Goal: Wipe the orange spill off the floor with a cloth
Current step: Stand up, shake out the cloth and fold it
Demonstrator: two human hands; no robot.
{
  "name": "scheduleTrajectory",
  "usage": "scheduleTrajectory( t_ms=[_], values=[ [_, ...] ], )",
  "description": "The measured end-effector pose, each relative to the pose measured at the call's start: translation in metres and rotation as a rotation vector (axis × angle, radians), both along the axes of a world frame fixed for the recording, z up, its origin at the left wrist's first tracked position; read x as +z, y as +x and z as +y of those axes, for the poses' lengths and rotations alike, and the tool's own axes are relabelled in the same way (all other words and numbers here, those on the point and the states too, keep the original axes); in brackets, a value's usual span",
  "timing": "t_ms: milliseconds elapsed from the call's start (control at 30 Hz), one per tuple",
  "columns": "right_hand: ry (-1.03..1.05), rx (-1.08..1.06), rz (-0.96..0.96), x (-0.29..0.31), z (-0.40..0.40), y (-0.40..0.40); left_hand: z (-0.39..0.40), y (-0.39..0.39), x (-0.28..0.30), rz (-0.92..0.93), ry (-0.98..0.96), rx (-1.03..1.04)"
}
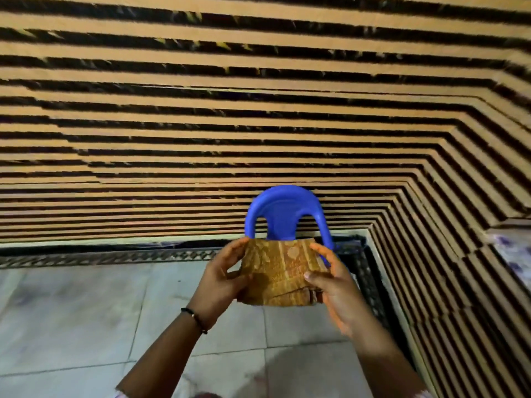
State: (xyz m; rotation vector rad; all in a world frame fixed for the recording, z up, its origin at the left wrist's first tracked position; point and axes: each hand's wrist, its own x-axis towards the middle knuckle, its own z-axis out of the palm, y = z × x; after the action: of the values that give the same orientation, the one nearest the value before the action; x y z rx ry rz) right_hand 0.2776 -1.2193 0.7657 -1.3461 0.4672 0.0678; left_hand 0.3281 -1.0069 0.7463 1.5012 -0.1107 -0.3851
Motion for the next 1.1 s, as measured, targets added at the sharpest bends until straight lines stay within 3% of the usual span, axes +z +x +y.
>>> scheduleTrajectory(
  t_ms=[267, 367, 467, 533, 767, 1100],
  values=[
    [0.065, -0.104, 0.107, -0.039, -0.06, 0.042, -0.072, 0.046, -0.028, 0.108, 0.124, 0.065],
    [0.139, -0.123, 0.174, -0.059, -0.077, 0.077, -0.089, 0.08, -0.05, 0.371, 0.12, 0.118],
    [0.151, -0.133, 0.255, -0.084, -0.097, 0.121, -0.108, 0.115, -0.066, 0.745, -0.055, 0.141],
    [0.168, -0.134, 0.306, -0.101, -0.11, 0.145, -0.119, 0.136, -0.077, 0.846, -0.084, 0.111],
    [0.24, -0.155, 0.556, -0.184, -0.145, 0.207, -0.161, 0.197, -0.158, 0.874, 0.089, 0.255],
    [-0.108, 0.086, 0.639, -0.361, -0.171, 0.277, -0.223, 0.23, -0.329, 0.869, 0.234, 0.256]
  ],
)
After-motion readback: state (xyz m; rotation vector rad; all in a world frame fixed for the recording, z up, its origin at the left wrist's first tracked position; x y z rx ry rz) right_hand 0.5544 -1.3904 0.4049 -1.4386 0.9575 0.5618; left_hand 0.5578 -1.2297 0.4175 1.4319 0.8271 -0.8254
